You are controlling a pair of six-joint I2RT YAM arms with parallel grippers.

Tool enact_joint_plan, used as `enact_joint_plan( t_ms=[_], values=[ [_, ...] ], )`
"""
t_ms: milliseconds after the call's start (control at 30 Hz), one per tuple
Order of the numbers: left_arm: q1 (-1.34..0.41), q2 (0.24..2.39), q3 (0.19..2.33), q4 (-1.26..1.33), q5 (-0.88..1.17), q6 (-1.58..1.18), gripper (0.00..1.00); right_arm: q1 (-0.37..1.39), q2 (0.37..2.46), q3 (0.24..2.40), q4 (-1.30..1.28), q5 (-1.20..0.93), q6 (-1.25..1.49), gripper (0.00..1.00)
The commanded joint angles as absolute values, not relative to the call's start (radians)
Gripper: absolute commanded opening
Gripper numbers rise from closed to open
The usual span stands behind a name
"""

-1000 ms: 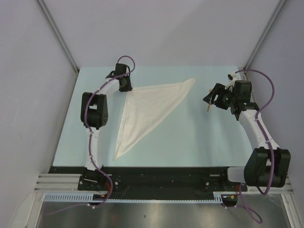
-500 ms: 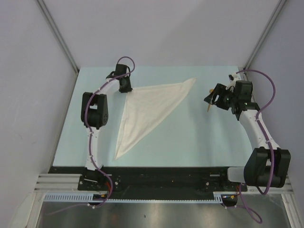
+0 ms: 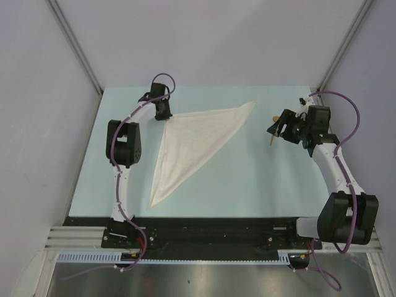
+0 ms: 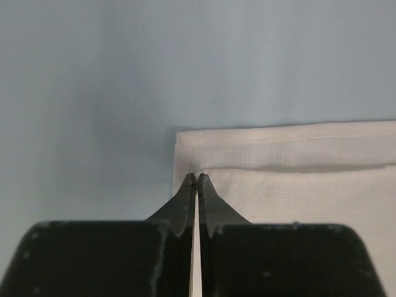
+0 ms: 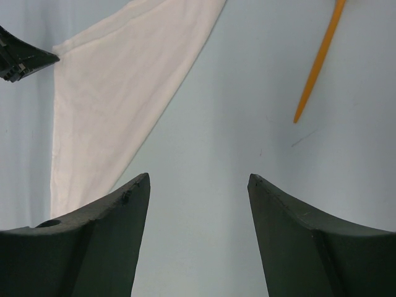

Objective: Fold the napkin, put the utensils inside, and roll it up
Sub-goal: Fold the napkin

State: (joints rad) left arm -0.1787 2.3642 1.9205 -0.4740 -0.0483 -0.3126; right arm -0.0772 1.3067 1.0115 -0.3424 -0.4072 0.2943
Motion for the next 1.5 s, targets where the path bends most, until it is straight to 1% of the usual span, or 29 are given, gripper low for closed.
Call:
enact_joint_plan(
  t_ms=[0, 133, 300, 500, 700, 1467],
  values=[
    [-0.183, 2.342, 1.899, -0.416, -0.044, -0.301, 0.00, -0.083, 1.293, 1.009, -0.341, -0.403, 0.281, 0.70],
    [-0.181, 2.339, 1.916, -0.394, -0.052, -0.296, 0.00, -0.083, 1.296, 1.014, -0.344, -0.413, 0.282, 0.70],
    [-0.181, 2.387, 2.009, -0.453, -0.055, -0.293, 0.00, -0.083, 1.295, 1.022, -0.354, -0.403, 0.282, 0.70],
    [-0.181, 2.342, 1.960, -0.400, -0.063, -0.301, 0.00, -0.083, 1.299, 1.022, -0.365, -0.397, 0.273, 0.70],
    [-0.170, 2.376, 2.022, -0.434, -0.066, -0.296, 0.00, -0.083, 1.302, 1.028, -0.373, -0.394, 0.272, 0.70],
    [-0.161, 2.309, 1.962, -0.348, -0.094, -0.331, 0.00, -0.084, 1.299, 1.028, -0.397, -0.382, 0.255, 0.71]
  ],
)
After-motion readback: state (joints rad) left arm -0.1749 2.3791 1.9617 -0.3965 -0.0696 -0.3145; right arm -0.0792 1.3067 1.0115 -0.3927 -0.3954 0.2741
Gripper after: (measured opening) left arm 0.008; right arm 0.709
